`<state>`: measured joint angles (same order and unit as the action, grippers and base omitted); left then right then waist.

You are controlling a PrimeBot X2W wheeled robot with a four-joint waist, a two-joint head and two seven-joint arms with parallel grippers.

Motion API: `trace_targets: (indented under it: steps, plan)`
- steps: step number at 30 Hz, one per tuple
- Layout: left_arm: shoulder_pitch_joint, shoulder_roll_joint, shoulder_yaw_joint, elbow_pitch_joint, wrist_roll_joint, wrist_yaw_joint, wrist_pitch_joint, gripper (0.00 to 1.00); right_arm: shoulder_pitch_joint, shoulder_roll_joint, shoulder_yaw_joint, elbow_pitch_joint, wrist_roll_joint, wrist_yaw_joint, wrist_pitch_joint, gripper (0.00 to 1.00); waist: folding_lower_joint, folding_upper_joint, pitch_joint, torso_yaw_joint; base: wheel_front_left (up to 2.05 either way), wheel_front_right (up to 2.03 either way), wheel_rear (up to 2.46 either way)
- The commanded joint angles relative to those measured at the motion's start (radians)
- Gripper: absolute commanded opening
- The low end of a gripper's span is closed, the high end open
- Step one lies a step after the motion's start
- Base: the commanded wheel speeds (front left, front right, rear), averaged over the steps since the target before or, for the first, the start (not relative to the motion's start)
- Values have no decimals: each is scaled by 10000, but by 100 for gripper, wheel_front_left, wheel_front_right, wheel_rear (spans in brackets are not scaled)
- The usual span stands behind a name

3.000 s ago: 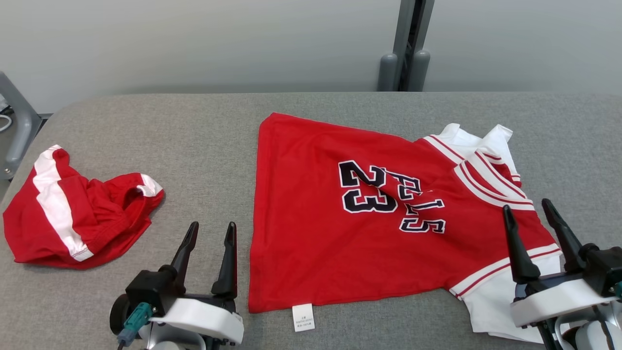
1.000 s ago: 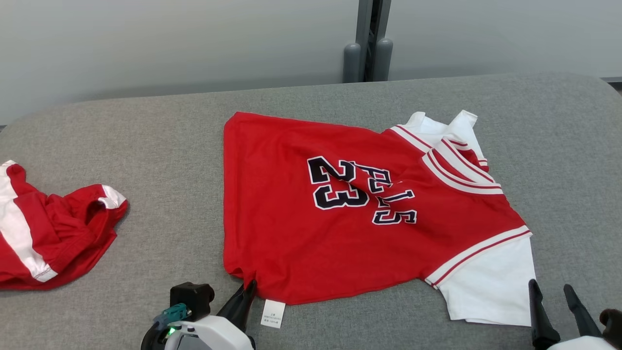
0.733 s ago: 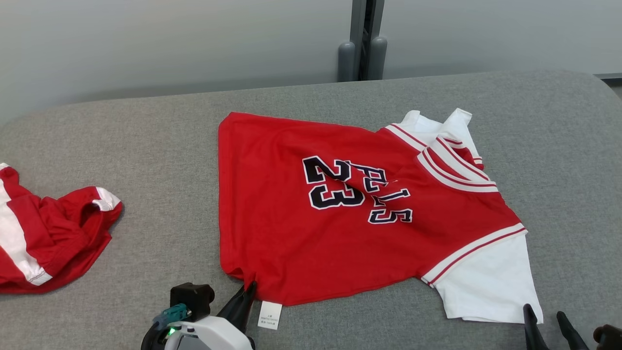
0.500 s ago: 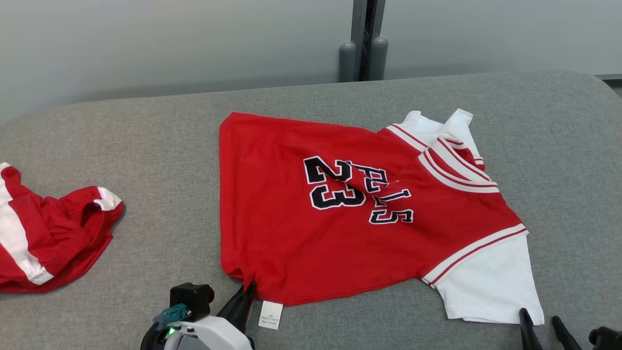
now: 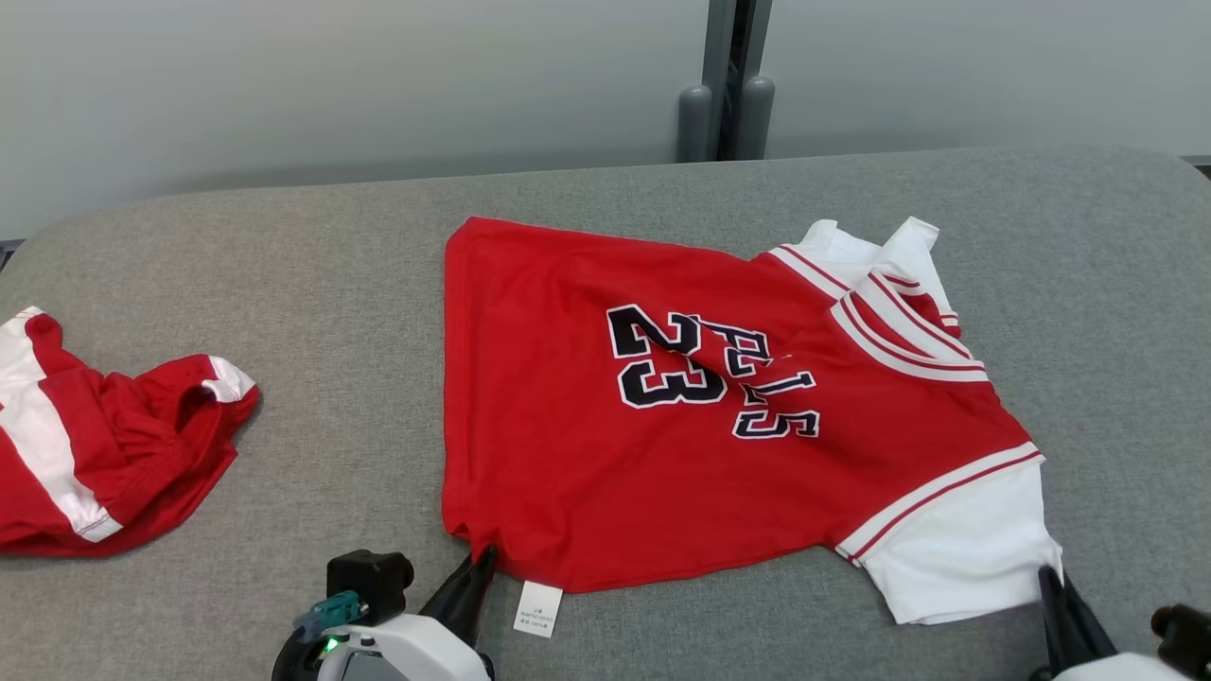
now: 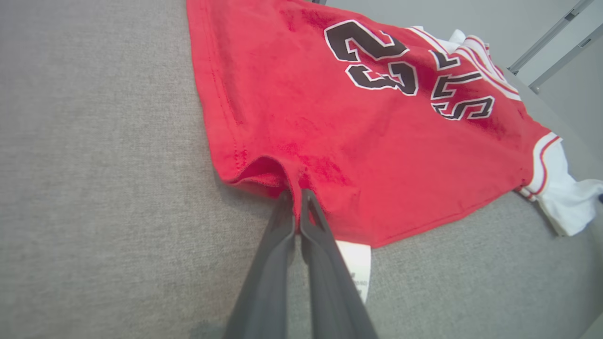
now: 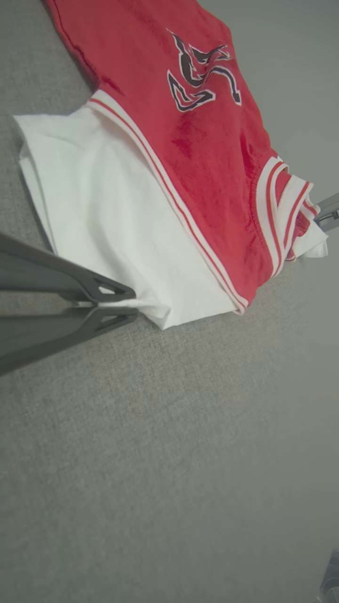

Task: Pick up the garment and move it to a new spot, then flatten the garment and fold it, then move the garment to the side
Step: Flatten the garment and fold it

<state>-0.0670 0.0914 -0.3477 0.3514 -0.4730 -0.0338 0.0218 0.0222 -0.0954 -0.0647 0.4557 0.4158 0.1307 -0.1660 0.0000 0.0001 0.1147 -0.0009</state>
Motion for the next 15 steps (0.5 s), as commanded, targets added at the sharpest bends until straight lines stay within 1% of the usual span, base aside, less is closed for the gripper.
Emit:
trace_targets:
  steps: [1,4,8,11,15]
  plan:
    - [0,98,2,-62,-71,26,19,0,-214,-110,8,-211,48,1,-139,0,0,-1,-8,5,0,0,0]
    - [171,22,56,-218,-603,-233,374,0,-361,-236,63,-713,170,1,-221,0,0,-1,-45,17,0,0,0]
    - [246,205,57,-727,-1131,-483,1024,0,-683,-466,99,-1493,350,1,-30,0,0,-1,-131,60,0,0,0]
    - [325,327,126,-1378,-1669,-649,1515,0,-924,-778,132,-2058,426,1,216,0,0,-1,-215,103,0,0,0]
    - [281,524,410,-2385,-2432,-722,2117,0,-1411,-1096,45,-2825,652,1,552,0,0,-1,-373,144,0,0,0]
